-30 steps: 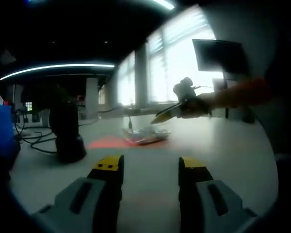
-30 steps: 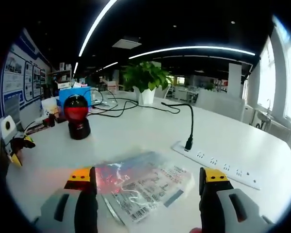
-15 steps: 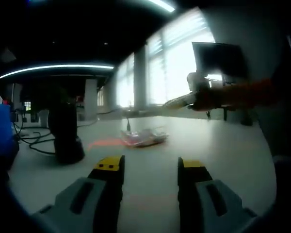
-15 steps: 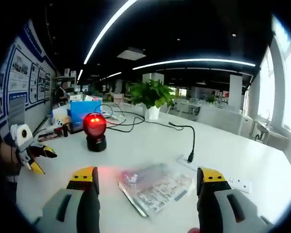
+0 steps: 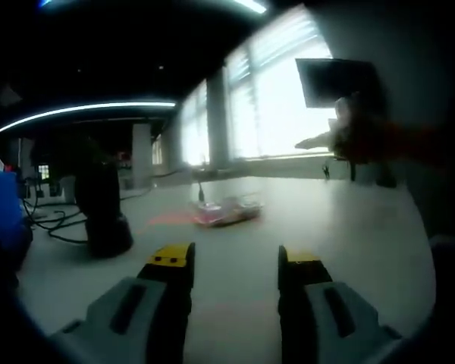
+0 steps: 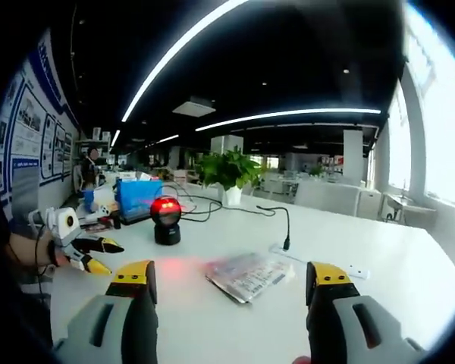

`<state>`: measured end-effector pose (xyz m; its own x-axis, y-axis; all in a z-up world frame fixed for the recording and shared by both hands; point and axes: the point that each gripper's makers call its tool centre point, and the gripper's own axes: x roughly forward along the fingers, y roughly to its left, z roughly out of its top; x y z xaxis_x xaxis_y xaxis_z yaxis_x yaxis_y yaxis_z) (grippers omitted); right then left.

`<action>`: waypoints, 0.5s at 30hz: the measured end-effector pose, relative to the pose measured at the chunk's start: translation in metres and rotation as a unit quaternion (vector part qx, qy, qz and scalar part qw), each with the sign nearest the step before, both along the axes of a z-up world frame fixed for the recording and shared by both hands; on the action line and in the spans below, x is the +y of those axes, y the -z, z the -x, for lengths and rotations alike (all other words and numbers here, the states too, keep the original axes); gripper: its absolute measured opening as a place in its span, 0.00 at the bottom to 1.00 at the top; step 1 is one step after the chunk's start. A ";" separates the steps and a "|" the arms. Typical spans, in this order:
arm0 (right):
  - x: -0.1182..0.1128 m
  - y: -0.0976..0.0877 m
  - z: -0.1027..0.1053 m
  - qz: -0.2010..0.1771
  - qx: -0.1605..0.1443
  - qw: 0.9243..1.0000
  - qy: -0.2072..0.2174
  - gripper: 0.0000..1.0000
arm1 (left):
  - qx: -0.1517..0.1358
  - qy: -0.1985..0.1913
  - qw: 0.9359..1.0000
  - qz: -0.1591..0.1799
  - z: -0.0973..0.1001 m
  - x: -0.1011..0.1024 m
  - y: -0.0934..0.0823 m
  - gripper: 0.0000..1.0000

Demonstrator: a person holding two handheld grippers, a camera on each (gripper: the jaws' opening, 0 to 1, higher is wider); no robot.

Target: Clip sheet goods on table flip sheet goods clip sheet goods scan sheet goods put sheet goods back to table

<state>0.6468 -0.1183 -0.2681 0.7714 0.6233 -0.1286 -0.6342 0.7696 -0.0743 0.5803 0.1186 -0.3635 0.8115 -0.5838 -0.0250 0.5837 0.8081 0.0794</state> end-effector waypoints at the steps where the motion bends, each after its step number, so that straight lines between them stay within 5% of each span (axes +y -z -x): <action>1: -0.001 -0.001 0.001 -0.001 -0.001 1.000 0.001 0.74 | 0.001 0.001 1.000 0.001 0.000 0.000 0.000 0.37; 10: -0.019 0.009 0.037 -0.033 -0.003 0.999 0.032 0.72 | 0.005 0.004 1.000 0.006 0.002 0.001 0.001 0.37; 15: -0.025 0.008 0.057 -0.037 -0.018 0.998 0.042 0.71 | 0.005 0.007 0.999 0.041 0.003 0.006 -0.007 0.37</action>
